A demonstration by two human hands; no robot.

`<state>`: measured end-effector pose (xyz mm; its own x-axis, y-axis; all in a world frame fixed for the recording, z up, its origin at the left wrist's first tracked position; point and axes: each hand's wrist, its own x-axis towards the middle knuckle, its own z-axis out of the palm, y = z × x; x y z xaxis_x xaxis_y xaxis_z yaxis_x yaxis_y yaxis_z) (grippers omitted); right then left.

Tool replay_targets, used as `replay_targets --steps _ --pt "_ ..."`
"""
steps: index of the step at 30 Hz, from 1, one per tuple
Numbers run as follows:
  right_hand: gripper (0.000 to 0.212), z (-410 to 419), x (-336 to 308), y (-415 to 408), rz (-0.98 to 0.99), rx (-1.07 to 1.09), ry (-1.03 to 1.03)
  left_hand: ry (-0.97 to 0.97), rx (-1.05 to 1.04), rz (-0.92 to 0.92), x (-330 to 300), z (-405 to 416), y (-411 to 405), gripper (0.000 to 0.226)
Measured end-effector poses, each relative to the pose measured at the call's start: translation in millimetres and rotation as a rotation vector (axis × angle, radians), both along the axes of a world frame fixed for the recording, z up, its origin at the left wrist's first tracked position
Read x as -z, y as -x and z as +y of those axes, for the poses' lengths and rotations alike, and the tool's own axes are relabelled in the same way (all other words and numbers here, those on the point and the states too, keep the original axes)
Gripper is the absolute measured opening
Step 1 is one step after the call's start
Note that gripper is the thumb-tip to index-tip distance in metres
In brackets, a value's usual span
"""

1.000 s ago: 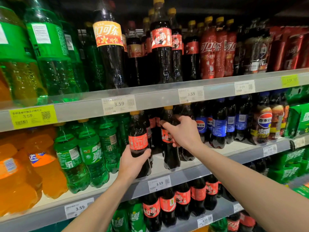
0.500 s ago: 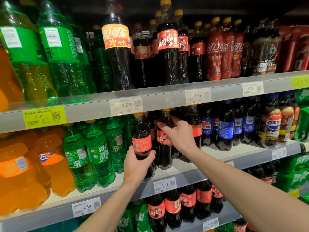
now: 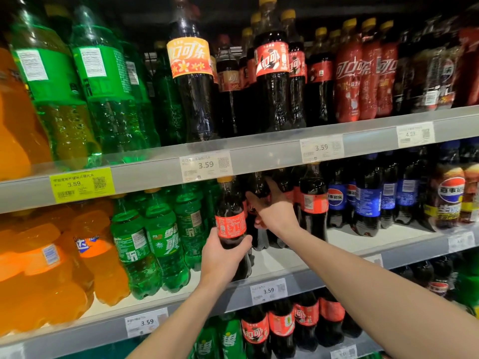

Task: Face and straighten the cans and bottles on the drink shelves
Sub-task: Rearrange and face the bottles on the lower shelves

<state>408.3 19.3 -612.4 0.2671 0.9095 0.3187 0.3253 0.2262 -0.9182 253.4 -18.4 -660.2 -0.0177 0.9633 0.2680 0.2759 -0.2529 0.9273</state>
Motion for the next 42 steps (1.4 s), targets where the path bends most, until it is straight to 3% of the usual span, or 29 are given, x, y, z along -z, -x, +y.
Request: replay_targets --steps 2,9,11,13,14,18,21,23,25,27,28,32,37,42 --pt "0.075 -0.4 4.2 -1.0 -0.022 -0.002 0.017 -0.004 -0.002 -0.002 1.4 -0.4 0.2 0.033" --pt "0.085 -0.5 16.4 -8.1 -0.428 0.181 0.051 -0.012 -0.014 -0.004 2.4 -3.3 -2.8 0.031" --pt "0.069 -1.7 17.3 -10.3 -0.461 0.190 0.067 -0.012 -0.011 -0.011 2.4 -4.3 -3.5 0.032" --pt "0.032 -5.3 18.7 -8.0 -0.423 0.192 0.068 -0.011 -0.018 -0.026 3.3 -5.6 -4.3 0.032" --pt "0.026 -10.5 20.4 -6.8 -0.400 0.190 0.055 -0.014 -0.027 -0.033 5.0 -7.2 -6.0 0.032" --pt "0.024 -39.2 20.7 -10.1 -0.455 0.239 -0.063 -0.038 -0.120 -0.062 10.8 -11.2 -14.9 0.034" --pt "0.020 -57.0 21.6 -27.3 -0.410 0.422 -0.227 -0.053 -0.167 -0.047 11.7 -11.2 -18.6 0.039" --pt "0.033 -63.0 24.6 -42.3 -0.282 0.575 -0.222 -0.050 -0.172 -0.030 12.0 -13.6 -19.9 0.043" --pt "0.061 -64.5 28.4 -58.4 -0.119 0.630 -0.092 -0.038 -0.156 -0.008 12.4 -18.5 -20.0 0.042" --pt "0.083 -62.5 35.9 -68.5 -0.069 0.544 0.068 -0.027 -0.125 0.009 14.3 -22.9 -18.7 0.036" --pt "0.082 -59.8 41.7 -73.4 -0.054 0.489 0.110 -0.021 -0.108 0.014 14.8 -24.8 -18.8 0.034" --pt "0.046 -50.7 51.1 -80.6 -0.023 0.474 0.141 0.023 -0.072 0.000 15.3 -26.3 -16.0 0.035" --pt "0.056 -61.9 48.8 -71.2 -0.175 0.389 0.144 0.016 -0.070 0.011 17.2 -28.6 -13.3 0.031" --pt "0.052 -63.8 52.5 -43.5 -0.140 0.168 0.113 0.004 -0.051 0.015 15.5 -31.9 -13.1 0.031"
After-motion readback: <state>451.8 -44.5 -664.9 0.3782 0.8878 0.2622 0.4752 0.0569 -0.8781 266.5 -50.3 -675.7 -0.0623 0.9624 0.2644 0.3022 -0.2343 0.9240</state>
